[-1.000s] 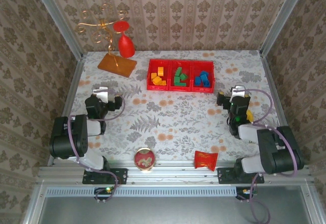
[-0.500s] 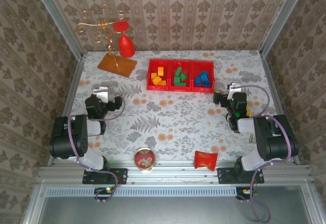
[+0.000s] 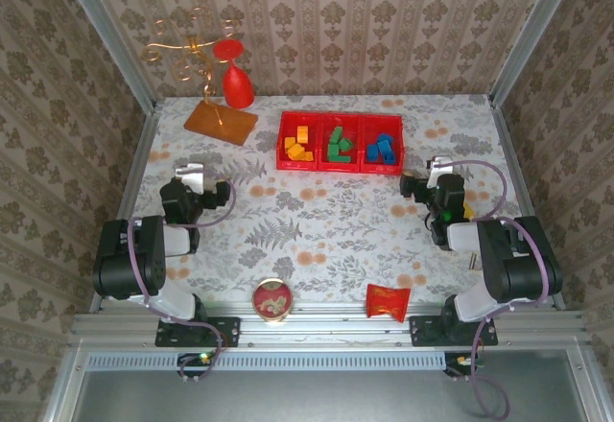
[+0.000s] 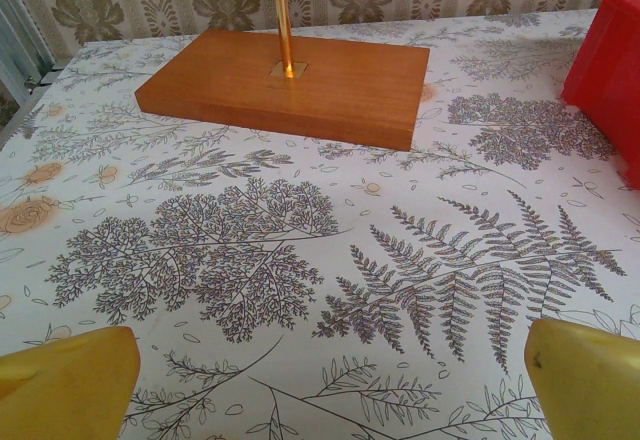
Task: Sort the legos into containers by color
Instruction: Reset both arms
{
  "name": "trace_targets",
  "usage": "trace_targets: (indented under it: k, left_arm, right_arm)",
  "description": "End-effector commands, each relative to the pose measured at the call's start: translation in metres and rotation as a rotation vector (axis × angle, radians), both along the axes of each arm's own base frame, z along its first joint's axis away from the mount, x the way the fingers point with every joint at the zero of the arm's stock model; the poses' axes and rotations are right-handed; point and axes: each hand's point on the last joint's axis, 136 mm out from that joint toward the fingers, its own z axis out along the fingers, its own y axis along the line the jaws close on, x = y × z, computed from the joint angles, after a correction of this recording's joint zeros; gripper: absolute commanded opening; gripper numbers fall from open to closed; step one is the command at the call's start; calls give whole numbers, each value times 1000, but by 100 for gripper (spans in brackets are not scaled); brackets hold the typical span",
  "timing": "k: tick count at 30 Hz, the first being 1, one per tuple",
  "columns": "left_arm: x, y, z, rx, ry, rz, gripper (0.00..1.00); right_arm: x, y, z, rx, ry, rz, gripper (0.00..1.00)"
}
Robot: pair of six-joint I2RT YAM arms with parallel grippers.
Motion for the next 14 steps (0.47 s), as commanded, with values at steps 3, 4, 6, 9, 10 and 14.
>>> trace_targets:
  k: [3,4,6,9,10,14]
  left_arm:
    - [1,-3,3,16,-12,-24,100]
    - [1,-3,3,16,-12,-24,100]
    - [1,-3,3,15,-10,-22,100]
    - [1,-2,3,17,-8,-18,100]
    - [1,-2,2,17,-7,-17,100]
    - [1,0,2,16,-5,-6,100]
  right_arm:
    - [3,0,4,-15,-11,13,100]
    - [3,0,4,-14,-10,14,100]
    - [4,0,4,-14,-9,13,100]
    - [4,1,4,-13,-8,14,100]
    - [4,1,4,-13,-8,14,100]
    - [4,0,4,-13,-9,13,100]
